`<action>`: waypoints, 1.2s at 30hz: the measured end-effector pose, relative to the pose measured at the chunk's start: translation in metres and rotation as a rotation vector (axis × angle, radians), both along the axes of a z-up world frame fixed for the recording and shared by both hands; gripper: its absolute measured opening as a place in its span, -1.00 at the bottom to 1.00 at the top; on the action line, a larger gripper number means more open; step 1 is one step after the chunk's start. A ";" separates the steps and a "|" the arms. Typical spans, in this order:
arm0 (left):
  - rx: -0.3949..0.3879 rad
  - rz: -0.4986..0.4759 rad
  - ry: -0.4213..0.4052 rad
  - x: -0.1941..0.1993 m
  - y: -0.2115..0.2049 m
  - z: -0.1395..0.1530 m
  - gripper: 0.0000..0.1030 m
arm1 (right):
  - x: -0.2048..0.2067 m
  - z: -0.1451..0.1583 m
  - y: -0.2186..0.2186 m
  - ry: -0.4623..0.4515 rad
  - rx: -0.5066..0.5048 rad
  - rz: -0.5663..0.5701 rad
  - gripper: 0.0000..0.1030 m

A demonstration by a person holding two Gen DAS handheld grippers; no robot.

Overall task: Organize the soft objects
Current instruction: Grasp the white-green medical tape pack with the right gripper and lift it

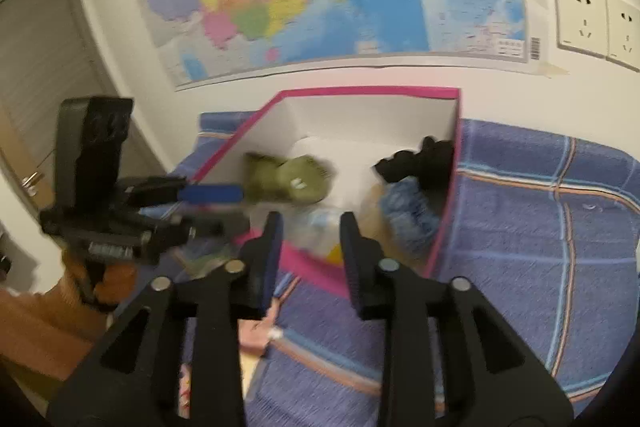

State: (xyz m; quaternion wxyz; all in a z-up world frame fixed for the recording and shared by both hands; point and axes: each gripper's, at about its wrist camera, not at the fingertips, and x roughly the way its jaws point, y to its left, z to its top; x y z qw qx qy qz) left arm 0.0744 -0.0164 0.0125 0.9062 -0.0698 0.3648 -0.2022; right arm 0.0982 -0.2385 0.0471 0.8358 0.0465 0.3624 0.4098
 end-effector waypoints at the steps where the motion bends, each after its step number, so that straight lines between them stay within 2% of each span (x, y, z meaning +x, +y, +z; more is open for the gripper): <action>1: -0.004 0.008 -0.003 -0.006 0.005 0.000 0.20 | -0.004 0.000 0.001 -0.001 0.001 0.011 -0.29; 6: 0.009 0.065 0.020 -0.029 0.025 -0.015 0.21 | -0.029 -0.023 0.019 0.065 -0.003 0.095 -0.24; 10: 0.023 0.125 0.083 -0.039 0.042 -0.040 0.21 | -0.037 -0.048 0.043 0.142 -0.032 0.150 -0.24; 13: 0.049 0.196 0.118 -0.042 0.058 -0.057 0.21 | -0.049 -0.064 0.067 0.179 -0.055 0.212 -0.24; 16: 0.043 0.231 0.155 -0.045 0.074 -0.070 0.21 | -0.065 -0.075 0.099 0.205 -0.068 0.302 -0.24; 20: 0.041 0.257 0.182 -0.047 0.089 -0.081 0.21 | -0.087 -0.086 0.138 0.232 -0.085 0.411 -0.24; 22: 0.038 0.260 0.190 -0.050 0.094 -0.085 0.21 | -0.092 -0.093 0.149 0.252 -0.100 0.429 -0.24; 26: 0.038 0.245 0.206 -0.052 0.096 -0.092 0.21 | -0.085 -0.114 0.158 0.312 -0.166 0.373 -0.25; 33: 0.009 0.205 0.244 -0.052 0.099 -0.104 0.21 | -0.071 -0.115 0.134 0.315 -0.202 0.191 -0.25; 36: -0.020 0.159 0.263 -0.052 0.098 -0.108 0.21 | -0.067 -0.117 0.128 0.333 -0.180 0.146 -0.25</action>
